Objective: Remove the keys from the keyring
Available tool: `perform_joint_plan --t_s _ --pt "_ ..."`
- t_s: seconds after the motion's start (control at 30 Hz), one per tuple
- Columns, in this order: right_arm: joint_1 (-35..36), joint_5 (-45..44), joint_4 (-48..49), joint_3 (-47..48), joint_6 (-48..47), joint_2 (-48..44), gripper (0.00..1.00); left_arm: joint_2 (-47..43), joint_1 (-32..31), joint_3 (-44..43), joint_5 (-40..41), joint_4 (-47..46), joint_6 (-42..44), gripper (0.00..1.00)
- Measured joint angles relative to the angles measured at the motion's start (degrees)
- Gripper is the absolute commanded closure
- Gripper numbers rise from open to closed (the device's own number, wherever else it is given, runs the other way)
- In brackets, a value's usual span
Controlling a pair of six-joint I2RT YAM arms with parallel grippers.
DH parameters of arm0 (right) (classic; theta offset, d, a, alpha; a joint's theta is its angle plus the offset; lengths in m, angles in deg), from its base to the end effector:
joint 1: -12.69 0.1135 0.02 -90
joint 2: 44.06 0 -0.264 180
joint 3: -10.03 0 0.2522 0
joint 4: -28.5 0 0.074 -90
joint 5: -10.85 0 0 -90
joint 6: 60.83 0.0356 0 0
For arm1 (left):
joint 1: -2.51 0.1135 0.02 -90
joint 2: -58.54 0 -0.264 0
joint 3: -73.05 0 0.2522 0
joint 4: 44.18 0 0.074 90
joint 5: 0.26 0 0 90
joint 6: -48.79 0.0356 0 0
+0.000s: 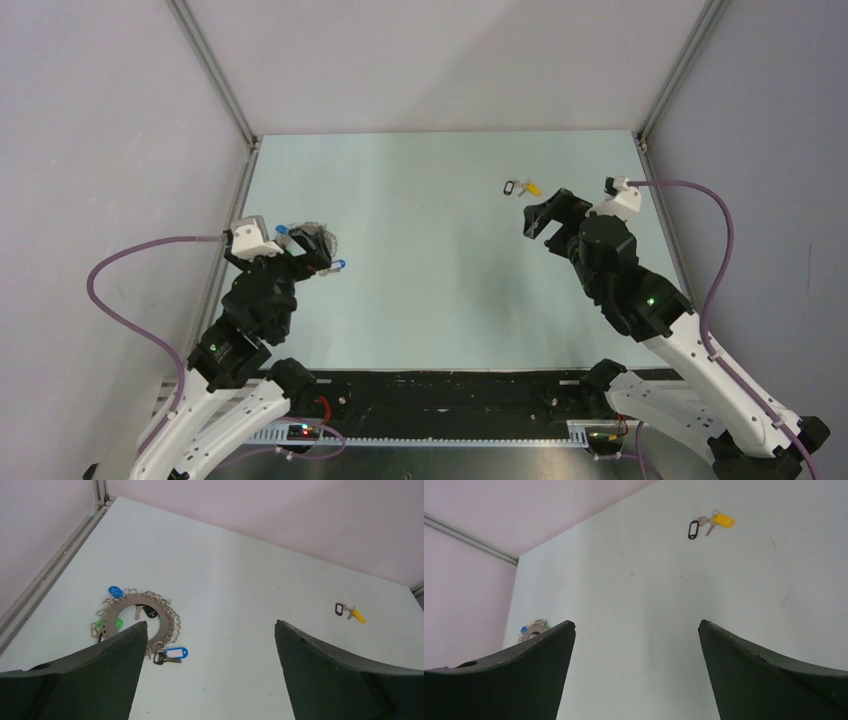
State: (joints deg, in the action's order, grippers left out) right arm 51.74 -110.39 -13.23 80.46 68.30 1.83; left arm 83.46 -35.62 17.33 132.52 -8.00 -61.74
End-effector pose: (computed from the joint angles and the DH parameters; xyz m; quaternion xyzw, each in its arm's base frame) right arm 0.1401 0.0899 0.3769 0.1603 0.7750 0.1922 0.5803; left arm 0.0911 -0.0408 0.3445 -0.1373 0.7180 -0.0719 0.6785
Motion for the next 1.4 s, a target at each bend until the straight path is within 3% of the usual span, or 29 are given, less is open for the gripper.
perform_joint_plan --t_s 0.33,0.57,0.83,1.1,1.4 --pt "-1.31 0.35 0.63 -2.45 -9.64 0.09 0.04 2.34 0.00 -0.39 -2.67 0.48 2.03 0.01" --pt "-1.31 4.07 3.72 -4.94 -16.85 2.32 0.05 16.15 1.01 -2.56 -2.40 3.69 -4.57 0.15" --pt "-1.33 7.93 6.78 -8.46 -18.69 2.27 0.05 39.52 11.02 -2.64 -5.35 2.10 -11.08 0.20" --pt "-1.81 13.62 9.97 -9.97 -18.73 -1.36 0.05 51.56 21.59 -3.74 -11.67 -2.67 -11.61 0.28" --pt "-2.56 16.33 11.74 -10.80 -18.73 -3.19 0.05 61.55 25.53 -6.54 -17.73 -4.42 -12.07 0.35"
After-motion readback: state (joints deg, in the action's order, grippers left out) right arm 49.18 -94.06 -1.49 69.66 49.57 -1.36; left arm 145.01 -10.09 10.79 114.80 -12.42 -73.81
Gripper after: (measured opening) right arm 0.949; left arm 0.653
